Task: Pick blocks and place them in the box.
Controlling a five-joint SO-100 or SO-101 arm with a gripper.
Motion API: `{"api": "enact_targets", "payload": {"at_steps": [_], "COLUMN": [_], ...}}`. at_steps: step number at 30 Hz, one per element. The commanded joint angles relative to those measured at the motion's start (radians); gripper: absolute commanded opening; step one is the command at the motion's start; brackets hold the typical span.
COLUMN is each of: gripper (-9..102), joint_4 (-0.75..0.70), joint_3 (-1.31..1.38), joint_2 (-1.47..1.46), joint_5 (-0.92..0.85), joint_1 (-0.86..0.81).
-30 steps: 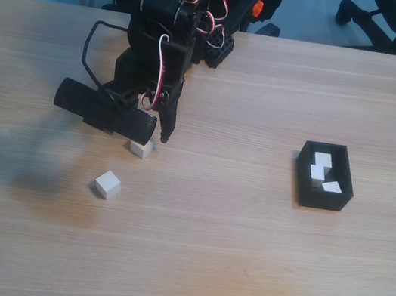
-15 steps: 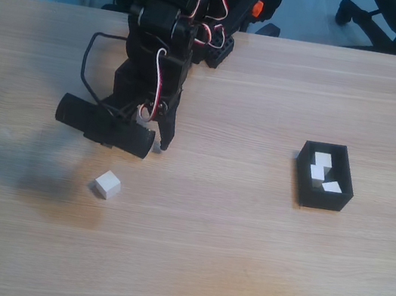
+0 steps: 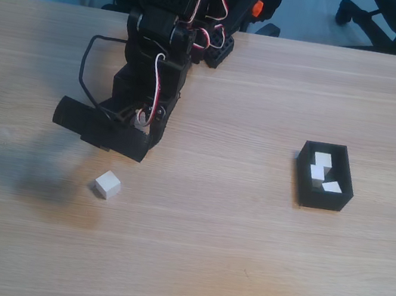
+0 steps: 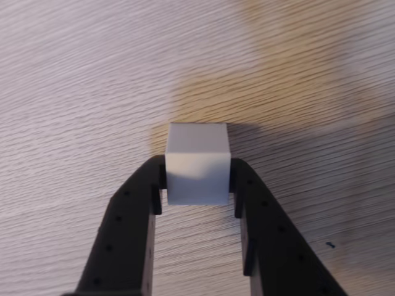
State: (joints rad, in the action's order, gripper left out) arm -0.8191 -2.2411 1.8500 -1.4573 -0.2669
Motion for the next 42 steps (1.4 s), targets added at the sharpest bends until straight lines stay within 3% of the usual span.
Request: {"api": "enact_targets", "payload": {"at_steps": [1, 14, 29, 42], "gripper": [0, 0, 0, 0], "joint_4": [-0.018, -0.268, -0.138, -0.179], "joint_3": [0.003, 0.092, 0.325, 0.557], "joint_2": [0.08, 0.328, 0.141, -0.028], "joint_5": [0.029, 0.354, 0.511, 0.612], "joint_1": [0.06, 0.571, 0.801, 1.017]}}
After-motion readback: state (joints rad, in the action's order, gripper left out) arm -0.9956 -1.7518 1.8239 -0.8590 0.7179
